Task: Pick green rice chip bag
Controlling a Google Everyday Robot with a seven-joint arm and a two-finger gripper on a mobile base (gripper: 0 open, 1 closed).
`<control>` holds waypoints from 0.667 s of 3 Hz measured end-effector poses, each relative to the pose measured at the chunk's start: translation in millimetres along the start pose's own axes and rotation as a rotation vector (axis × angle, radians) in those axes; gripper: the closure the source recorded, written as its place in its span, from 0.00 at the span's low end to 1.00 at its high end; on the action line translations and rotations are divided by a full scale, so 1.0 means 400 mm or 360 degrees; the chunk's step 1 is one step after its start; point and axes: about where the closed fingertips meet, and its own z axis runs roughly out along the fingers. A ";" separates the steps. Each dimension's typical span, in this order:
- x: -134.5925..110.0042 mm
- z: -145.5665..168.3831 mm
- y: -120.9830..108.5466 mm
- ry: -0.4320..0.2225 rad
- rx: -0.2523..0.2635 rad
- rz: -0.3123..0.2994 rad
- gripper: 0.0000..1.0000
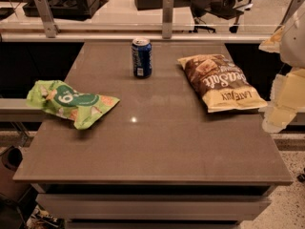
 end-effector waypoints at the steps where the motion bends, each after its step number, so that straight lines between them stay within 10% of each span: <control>1: -0.002 -0.001 0.000 -0.0005 0.0004 0.0000 0.00; 2: -0.054 0.025 0.003 -0.0121 0.0012 -0.0025 0.00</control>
Offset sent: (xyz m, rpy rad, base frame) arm 0.0199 0.0638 -0.0199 0.1861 -0.0646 0.1002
